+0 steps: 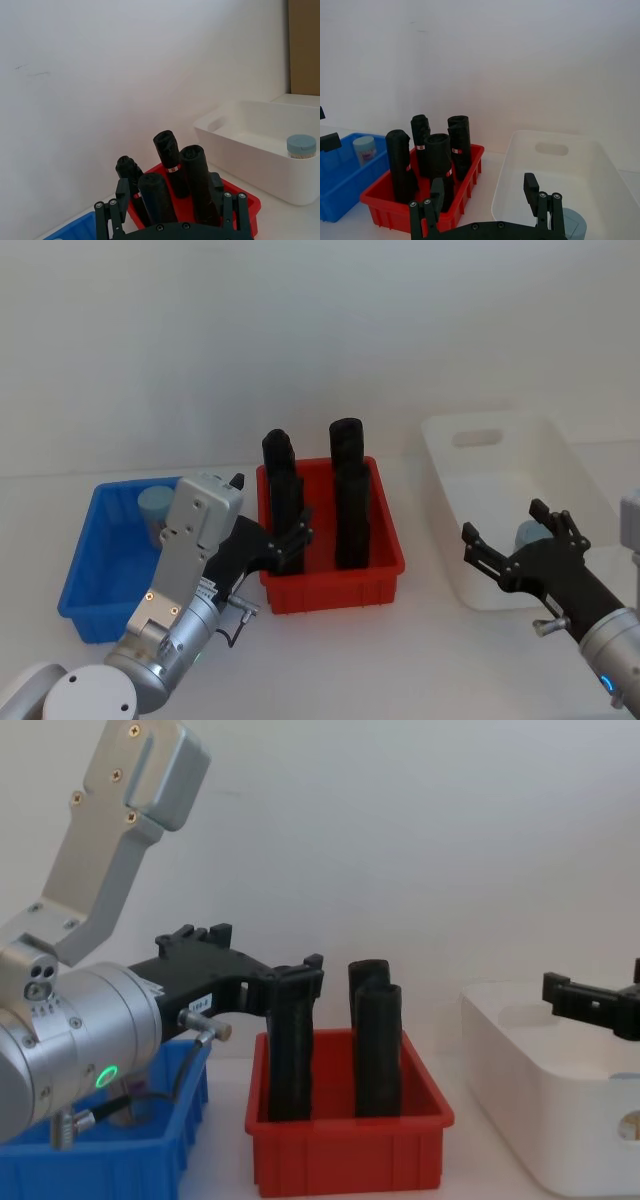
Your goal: Pick the cotton swabs from the blue box and place them into the white box.
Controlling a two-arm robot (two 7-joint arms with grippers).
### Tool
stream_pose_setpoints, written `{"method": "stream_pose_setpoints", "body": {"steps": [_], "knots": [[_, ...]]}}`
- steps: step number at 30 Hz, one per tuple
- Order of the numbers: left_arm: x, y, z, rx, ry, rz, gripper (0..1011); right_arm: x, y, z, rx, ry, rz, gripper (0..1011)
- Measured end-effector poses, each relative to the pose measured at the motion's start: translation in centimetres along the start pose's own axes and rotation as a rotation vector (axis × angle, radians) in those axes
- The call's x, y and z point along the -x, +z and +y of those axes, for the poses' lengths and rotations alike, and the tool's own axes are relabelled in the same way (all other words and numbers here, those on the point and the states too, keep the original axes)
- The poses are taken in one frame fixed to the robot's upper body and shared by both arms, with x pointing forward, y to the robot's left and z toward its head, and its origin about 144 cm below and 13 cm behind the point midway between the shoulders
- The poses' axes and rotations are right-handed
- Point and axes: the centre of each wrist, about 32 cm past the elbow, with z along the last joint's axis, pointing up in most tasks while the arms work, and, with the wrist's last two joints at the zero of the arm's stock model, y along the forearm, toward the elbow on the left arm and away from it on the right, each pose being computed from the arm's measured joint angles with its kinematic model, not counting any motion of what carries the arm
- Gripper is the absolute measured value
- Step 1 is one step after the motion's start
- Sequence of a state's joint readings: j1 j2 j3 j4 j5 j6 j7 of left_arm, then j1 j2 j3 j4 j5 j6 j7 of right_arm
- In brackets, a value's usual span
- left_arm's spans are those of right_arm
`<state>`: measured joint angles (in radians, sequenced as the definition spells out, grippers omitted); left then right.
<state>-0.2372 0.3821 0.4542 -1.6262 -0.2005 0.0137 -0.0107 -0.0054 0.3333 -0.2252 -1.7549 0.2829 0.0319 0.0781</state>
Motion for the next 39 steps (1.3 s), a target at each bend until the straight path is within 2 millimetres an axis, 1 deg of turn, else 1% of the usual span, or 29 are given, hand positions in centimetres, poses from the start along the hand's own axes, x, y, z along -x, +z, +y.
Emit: {"method": "stream_pose_setpoints", "body": {"steps": [6, 16, 28, 29, 32, 35, 39], "knots": [[0.0, 0.0, 0.0, 0.000, 0.000, 0.000, 1000, -0.3, -0.3, 0.7, 0.002, 0.010, -0.007, 1001], [0.0, 0.0, 0.0, 0.000, 0.000, 0.000, 1000, -1.3, -1.2, 3.1, 0.006, 0.045, -0.027, 1001], [0.0, 0.0, 0.0, 0.000, 0.000, 0.000, 1000, -2.6, -2.8, 7.2, 0.020, 0.130, -0.043, 1001], [0.0, 0.0, 0.0, 0.000, 0.000, 0.000, 1000, -2.7, -3.0, 7.8, 0.021, 0.146, -0.046, 1001], [0.0, 0.0, 0.0, 0.000, 0.000, 0.000, 1000, -2.8, -3.3, 8.6, 0.022, 0.167, -0.049, 1001], [0.0, 0.0, 0.0, 0.000, 0.000, 0.000, 1000, -2.9, -3.8, 10.1, 0.029, 0.198, -0.052, 1001], [0.0, 0.0, 0.0, 0.000, 0.000, 0.000, 1000, -2.9, -4.1, 11.2, 0.031, 0.225, -0.056, 1001]]}}
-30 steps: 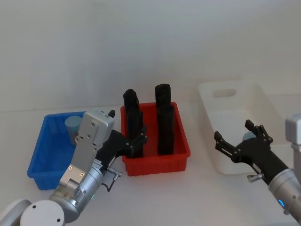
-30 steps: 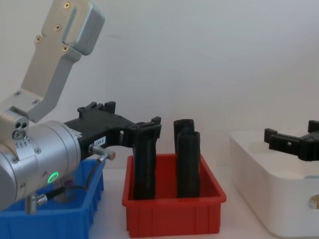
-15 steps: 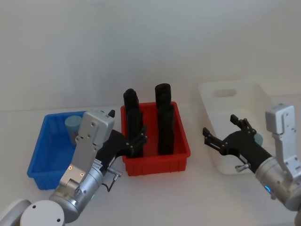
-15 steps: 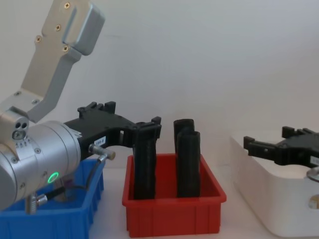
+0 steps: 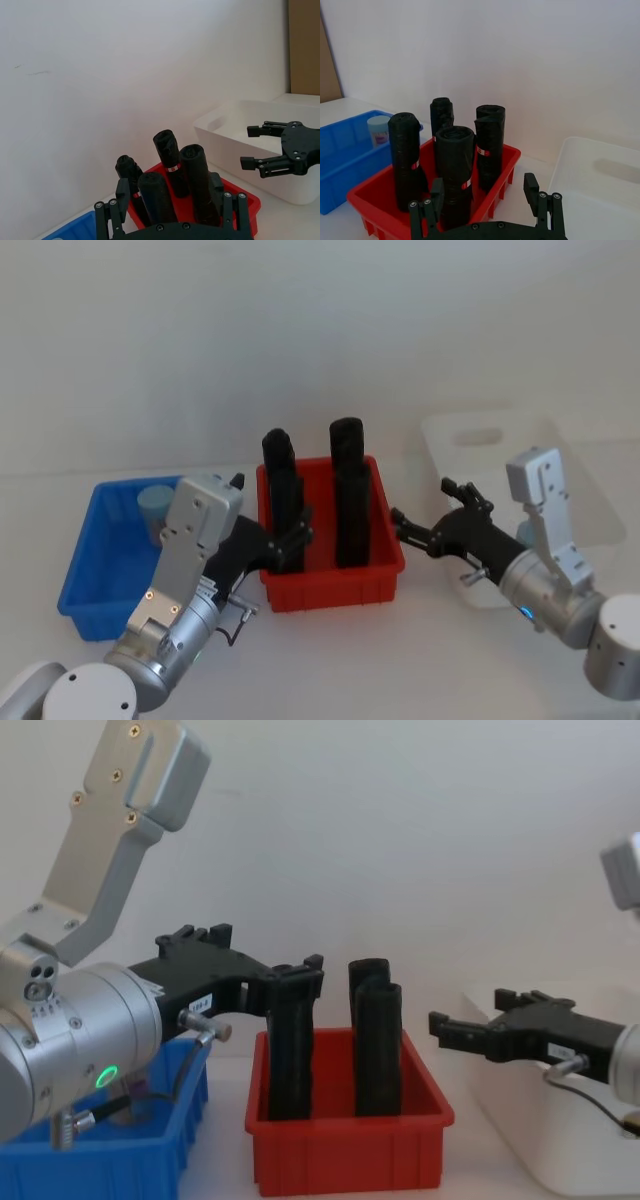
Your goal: Pick the cotton swabs from the blue box and place them into the white box.
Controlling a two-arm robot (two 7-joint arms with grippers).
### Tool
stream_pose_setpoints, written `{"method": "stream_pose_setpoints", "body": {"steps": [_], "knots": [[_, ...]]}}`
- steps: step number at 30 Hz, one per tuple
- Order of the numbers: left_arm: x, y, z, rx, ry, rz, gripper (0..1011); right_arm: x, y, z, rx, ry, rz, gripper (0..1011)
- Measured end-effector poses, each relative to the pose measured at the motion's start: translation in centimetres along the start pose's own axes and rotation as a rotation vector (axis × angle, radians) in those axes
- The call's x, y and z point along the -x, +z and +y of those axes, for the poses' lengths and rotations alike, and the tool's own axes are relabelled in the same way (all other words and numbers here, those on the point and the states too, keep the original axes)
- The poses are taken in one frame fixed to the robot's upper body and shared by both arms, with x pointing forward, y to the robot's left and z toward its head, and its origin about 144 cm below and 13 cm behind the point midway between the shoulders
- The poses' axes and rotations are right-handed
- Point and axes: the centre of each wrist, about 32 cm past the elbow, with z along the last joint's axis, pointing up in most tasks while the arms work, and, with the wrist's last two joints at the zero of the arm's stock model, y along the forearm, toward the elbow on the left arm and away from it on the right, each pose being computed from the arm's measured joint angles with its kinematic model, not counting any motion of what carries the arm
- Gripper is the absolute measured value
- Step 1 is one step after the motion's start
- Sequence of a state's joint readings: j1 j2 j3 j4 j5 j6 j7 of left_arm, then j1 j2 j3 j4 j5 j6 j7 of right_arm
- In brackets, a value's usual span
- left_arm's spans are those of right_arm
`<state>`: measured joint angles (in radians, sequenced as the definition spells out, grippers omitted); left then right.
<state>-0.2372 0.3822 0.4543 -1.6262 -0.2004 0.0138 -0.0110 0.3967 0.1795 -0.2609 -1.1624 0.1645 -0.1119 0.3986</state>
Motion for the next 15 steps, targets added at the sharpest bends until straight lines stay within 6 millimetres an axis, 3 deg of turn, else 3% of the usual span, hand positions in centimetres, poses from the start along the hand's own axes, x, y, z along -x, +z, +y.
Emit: {"method": "stream_pose_setpoints", "body": {"steps": [15], "knots": [[0.0, 0.0, 0.0, 0.000, 0.000, 0.000, 1000, -0.6, -1.4, 4.8, 0.021, 0.096, 0.009, 1001]]}}
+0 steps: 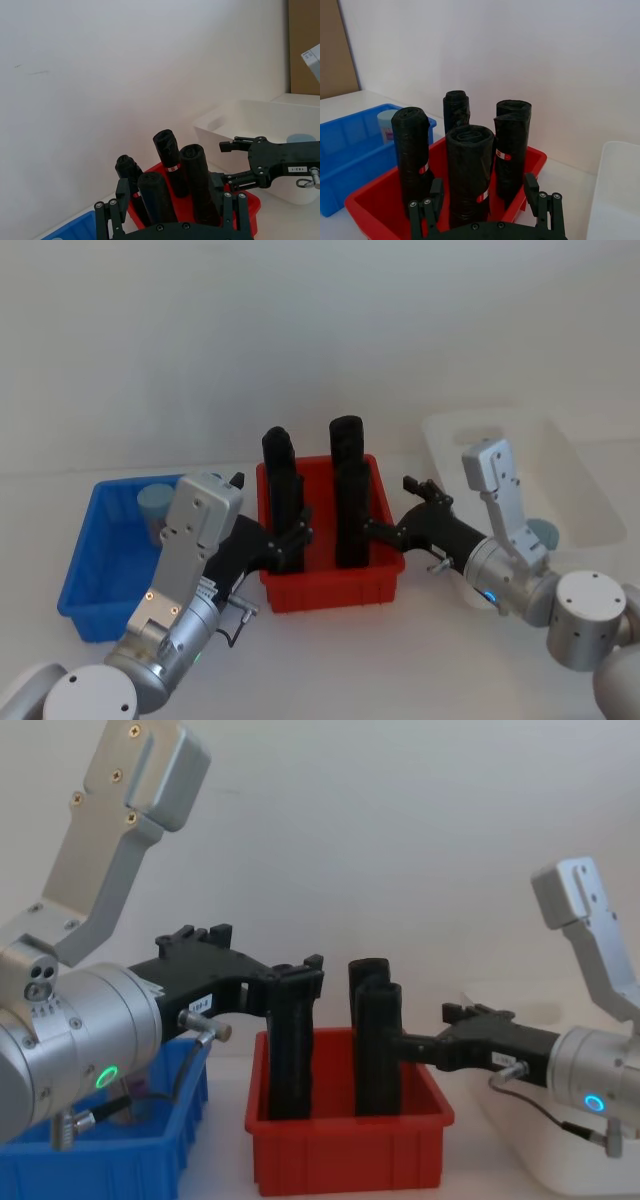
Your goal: Pick the cotton swabs from the blue box and place them into the white box.
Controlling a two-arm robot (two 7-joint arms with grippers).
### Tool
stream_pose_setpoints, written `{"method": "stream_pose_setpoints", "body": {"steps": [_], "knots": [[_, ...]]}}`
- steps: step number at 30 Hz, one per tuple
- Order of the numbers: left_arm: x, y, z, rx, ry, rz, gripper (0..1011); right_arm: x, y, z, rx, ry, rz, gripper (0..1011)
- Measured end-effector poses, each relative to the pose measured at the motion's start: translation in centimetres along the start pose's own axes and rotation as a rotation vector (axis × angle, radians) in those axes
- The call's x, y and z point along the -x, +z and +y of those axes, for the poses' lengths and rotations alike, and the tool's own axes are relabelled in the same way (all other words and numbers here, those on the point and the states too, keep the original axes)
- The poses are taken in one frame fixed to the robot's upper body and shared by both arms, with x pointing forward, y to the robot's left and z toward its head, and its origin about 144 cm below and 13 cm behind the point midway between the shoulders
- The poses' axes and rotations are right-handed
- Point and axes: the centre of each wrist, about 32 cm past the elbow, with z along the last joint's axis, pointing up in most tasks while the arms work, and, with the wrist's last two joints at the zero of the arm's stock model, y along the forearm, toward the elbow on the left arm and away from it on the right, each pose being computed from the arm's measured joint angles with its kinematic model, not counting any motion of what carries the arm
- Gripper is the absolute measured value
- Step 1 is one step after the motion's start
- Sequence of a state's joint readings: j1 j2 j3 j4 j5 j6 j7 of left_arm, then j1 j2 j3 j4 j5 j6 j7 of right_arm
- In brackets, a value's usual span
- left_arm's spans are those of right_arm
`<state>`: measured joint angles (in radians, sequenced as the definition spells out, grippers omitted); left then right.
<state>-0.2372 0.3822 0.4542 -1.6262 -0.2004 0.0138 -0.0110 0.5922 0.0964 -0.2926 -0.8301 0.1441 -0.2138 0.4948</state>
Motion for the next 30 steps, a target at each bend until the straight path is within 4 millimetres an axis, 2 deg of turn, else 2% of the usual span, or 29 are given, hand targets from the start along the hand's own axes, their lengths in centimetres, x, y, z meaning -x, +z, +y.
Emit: {"method": "stream_pose_setpoints", "body": {"steps": [14, 24, 30], "knots": [[0.0, 0.0, 0.0, 0.000, 0.000, 0.000, 1000, -0.2, -0.8, 3.4, 0.013, 0.083, 0.029, 1001], [0.0, 0.0, 0.0, 0.000, 0.000, 0.000, 1000, -0.3, -0.7, 4.9, 0.018, 0.108, 0.041, 1001], [0.0, 0.0, 0.0, 0.000, 0.000, 0.000, 1000, -0.3, -0.5, 5.3, 0.020, 0.109, 0.042, 907]]}}
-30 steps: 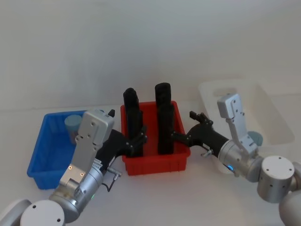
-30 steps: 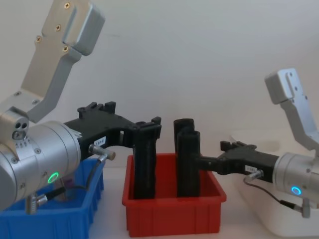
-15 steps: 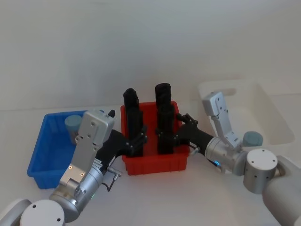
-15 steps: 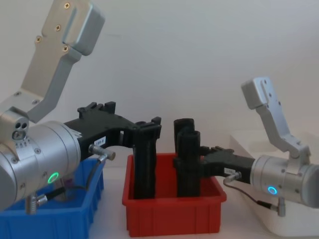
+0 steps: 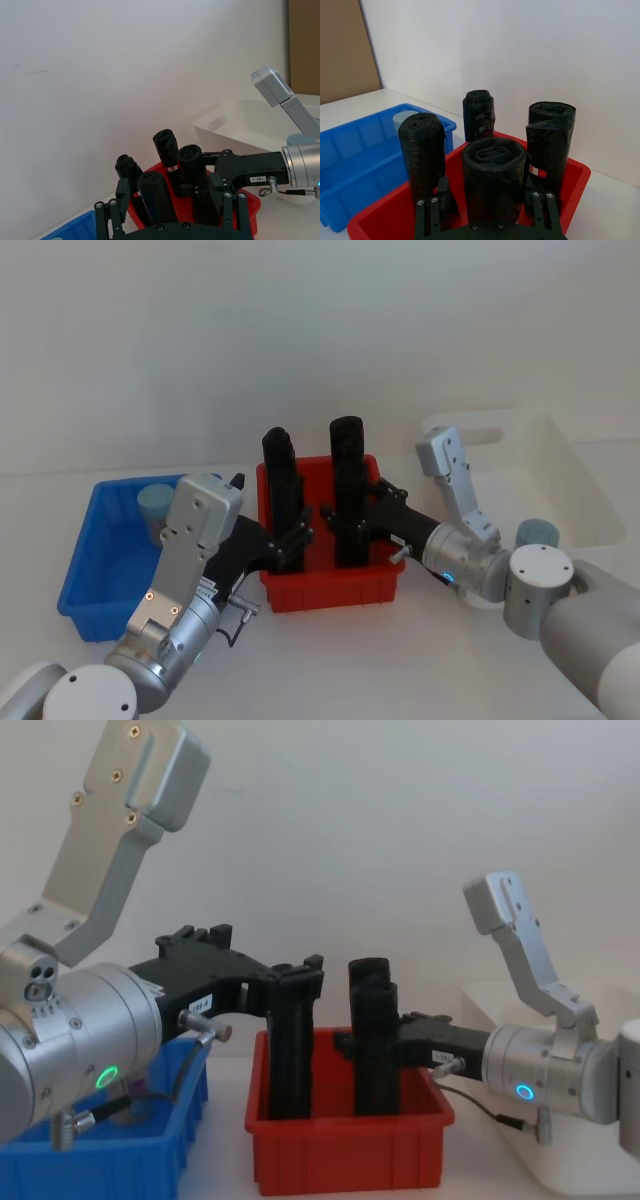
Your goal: Pick the cotton swabs from the blue box and place them into the white box.
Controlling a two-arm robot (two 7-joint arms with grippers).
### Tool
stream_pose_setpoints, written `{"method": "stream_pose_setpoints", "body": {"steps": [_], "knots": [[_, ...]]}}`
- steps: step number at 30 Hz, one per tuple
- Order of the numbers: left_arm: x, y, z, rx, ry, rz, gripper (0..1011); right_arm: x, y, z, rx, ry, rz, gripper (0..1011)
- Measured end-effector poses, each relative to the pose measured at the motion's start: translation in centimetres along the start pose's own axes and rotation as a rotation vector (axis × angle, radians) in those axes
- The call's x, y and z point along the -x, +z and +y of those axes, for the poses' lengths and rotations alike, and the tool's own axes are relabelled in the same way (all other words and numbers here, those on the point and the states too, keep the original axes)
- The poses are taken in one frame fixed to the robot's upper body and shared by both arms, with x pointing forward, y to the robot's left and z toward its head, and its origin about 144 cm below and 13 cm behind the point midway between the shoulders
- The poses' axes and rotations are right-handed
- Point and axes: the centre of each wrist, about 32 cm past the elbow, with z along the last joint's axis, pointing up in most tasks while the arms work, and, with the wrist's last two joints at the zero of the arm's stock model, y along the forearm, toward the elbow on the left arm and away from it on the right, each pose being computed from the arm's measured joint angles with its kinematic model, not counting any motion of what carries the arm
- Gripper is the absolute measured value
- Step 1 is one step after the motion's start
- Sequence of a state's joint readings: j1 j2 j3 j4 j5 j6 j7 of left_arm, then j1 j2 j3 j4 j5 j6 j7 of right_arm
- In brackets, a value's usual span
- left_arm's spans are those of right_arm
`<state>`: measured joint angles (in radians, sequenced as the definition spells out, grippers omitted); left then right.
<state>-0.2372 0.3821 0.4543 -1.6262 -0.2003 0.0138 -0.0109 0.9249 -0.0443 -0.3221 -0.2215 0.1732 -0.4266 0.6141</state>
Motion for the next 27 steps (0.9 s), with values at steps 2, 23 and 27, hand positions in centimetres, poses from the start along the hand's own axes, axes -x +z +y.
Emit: {"method": "stream_pose_setpoints", "body": {"steps": [2, 23, 27], "knots": [[0.0, 0.0, 0.0, 0.000, 0.000, 0.000, 1000, 0.0, 0.1, 0.1, 0.002, -0.001, 0.000, 825], [0.0, 0.0, 0.0, 0.000, 0.000, 0.000, 1000, -0.3, 0.7, 0.5, -0.054, -0.026, -0.005, 487], [0.0, 0.0, 0.0, 0.000, 0.000, 0.000, 1000, -0.5, 1.1, 0.6, -0.083, -0.032, -0.008, 466]]}}
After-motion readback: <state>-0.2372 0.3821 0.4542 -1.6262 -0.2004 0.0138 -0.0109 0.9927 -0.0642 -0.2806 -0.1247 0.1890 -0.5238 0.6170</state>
